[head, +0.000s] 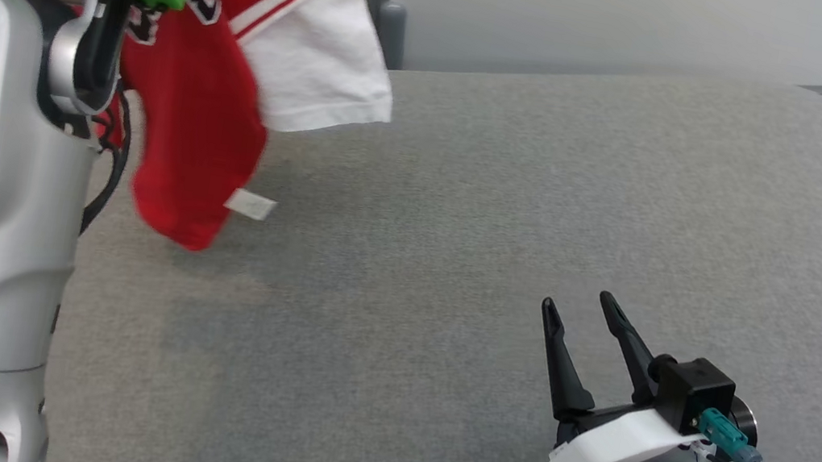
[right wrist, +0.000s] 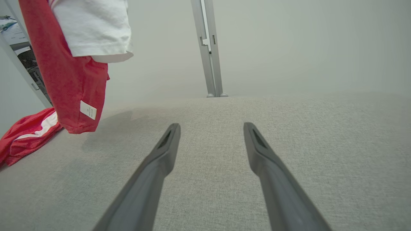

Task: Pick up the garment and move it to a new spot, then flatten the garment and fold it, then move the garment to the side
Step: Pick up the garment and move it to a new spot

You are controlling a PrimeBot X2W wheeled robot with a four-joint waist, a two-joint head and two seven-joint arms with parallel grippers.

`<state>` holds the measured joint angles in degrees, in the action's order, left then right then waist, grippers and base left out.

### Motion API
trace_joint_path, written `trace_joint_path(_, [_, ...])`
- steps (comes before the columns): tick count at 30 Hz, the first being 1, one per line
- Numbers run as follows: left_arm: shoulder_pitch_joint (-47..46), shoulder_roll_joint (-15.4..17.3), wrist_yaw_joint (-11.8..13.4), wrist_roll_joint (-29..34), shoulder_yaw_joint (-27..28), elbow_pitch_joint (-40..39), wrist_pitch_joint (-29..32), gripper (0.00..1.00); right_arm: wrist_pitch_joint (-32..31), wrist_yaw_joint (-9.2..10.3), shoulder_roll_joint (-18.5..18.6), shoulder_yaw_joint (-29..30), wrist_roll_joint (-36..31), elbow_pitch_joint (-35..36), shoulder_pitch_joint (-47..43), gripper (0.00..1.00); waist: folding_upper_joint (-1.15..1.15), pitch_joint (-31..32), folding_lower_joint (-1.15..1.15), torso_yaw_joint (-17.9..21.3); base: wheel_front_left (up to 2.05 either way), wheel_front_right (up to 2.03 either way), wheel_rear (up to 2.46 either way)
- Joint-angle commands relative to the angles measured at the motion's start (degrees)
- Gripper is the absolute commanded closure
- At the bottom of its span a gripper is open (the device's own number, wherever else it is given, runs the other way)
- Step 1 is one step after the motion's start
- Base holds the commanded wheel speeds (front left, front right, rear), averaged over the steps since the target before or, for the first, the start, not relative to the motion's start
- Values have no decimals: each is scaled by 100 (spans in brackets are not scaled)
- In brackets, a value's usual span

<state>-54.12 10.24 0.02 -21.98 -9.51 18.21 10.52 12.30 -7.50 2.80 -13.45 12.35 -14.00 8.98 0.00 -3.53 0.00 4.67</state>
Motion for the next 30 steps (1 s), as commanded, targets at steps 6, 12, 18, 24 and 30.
trace_joint_path(6, [43,-256,-82,116,-416,-85,41,100,125,2,13,14,120,15,170,0,0,-376,0,1159,0,0,0])
trace_joint_path(12, [628,-373,-201,130,-802,367,-4,100,201,2,11,81,226,-51,227,0,0,-618,0,1459,0,0,0])
trace_joint_path(18, [1434,-516,-340,32,-1146,1133,-234,100,251,2,11,174,236,-96,246,0,0,-698,0,1424,0,0,0])
trace_joint_path(24, [1989,-629,-484,-120,-1420,1725,-741,0,276,2,12,188,206,-124,307,0,0,-659,0,1223,0,0,0])
trace_joint_path(30, [2274,-669,-544,-180,-1464,1639,-1777,0,287,2,13,366,95,-148,194,0,0,-468,0,903,0,0,0])
